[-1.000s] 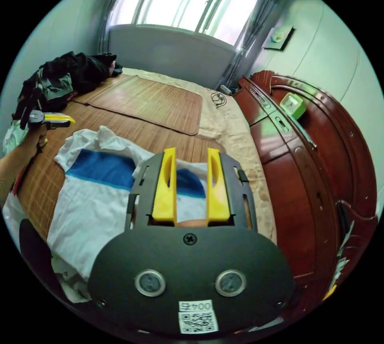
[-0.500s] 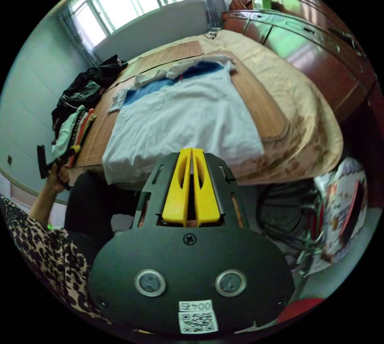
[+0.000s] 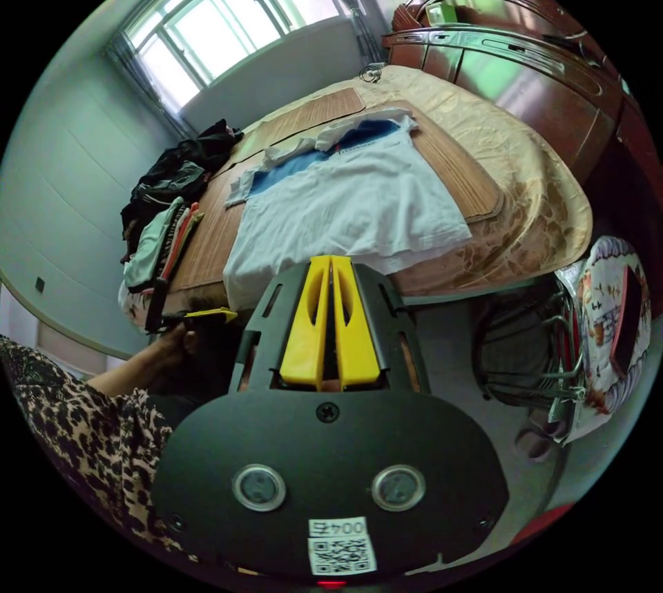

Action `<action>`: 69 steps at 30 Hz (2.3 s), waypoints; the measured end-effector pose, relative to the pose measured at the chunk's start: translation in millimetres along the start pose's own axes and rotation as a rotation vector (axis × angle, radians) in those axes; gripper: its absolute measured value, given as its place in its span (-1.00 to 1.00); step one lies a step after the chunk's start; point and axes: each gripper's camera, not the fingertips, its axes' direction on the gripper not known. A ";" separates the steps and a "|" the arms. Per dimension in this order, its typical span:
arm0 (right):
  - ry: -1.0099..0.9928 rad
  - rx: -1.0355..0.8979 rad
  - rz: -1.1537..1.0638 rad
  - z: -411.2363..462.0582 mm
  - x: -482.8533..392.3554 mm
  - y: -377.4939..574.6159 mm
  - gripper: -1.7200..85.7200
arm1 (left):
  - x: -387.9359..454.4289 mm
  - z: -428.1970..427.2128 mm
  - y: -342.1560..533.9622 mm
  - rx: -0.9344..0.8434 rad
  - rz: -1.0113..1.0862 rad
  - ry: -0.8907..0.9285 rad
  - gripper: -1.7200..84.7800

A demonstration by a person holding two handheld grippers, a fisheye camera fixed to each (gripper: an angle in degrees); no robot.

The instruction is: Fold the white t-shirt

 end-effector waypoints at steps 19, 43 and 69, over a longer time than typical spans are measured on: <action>-0.106 0.114 0.439 24.1 200.7 -53.3 -0.72 | -117.4 -67.6 37.4 0.122 -0.148 0.438 -0.90; -0.341 0.106 0.734 72.2 300.2 -74.4 -0.89 | -116.4 -199.0 -40.4 0.191 -0.148 0.535 -0.91; -0.546 0.092 0.724 83.0 331.6 26.5 -0.86 | -9.8 -321.5 -197.4 0.243 -0.123 0.457 -0.90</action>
